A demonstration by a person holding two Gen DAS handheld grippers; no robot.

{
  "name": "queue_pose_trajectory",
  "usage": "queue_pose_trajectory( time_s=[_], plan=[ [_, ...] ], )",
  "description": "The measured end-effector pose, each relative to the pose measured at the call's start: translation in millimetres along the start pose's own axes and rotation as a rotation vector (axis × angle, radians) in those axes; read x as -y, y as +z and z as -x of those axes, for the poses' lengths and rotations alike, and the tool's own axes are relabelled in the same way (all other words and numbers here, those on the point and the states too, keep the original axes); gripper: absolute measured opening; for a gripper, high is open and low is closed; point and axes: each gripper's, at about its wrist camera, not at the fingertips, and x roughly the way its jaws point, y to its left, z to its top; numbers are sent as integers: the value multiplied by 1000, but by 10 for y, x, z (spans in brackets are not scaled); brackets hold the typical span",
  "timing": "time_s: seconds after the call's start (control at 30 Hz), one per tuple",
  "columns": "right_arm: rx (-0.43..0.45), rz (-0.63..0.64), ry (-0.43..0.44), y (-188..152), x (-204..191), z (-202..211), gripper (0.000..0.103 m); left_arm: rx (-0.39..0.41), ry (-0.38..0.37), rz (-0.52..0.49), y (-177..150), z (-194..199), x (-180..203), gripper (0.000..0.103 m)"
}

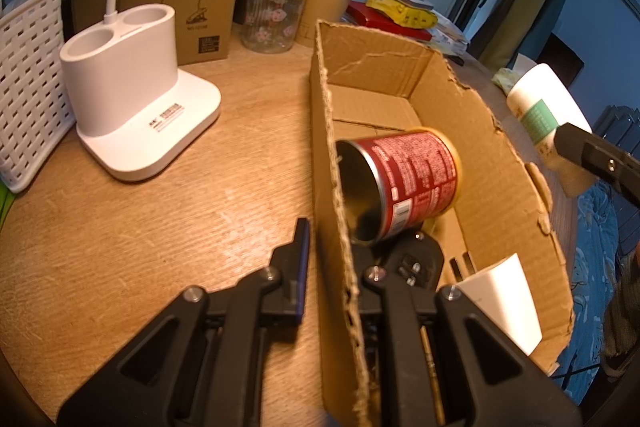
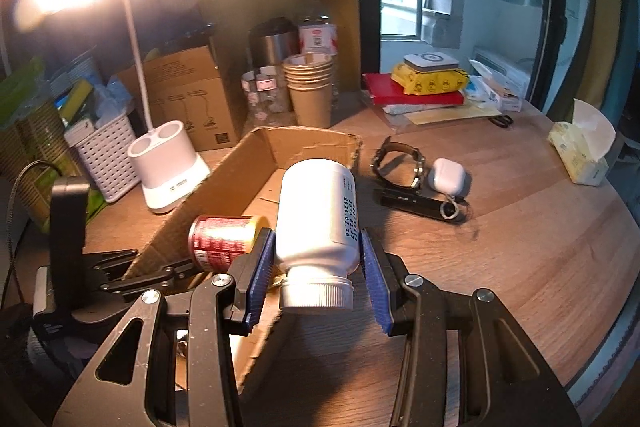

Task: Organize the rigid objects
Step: 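Lift the pill bottle and carry it over the box with the right gripper, then lower the pill bottle into the box and open the right gripper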

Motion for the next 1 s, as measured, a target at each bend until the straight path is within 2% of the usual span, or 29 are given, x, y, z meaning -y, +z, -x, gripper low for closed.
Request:
queue_pose_trajectory(
  time_s=[0.3, 0.67, 1.0],
  plan=[
    [-20, 20, 36, -46, -201, -84, 45, 0, 0, 0, 0, 1, 0, 13],
    [-57, 43, 21, -104, -310, -229, 45, 0, 0, 0, -1, 3, 0, 13],
    [-67, 96, -46, -128, -406, -278, 46, 0, 0, 0, -1, 2, 0, 13]
  ],
)
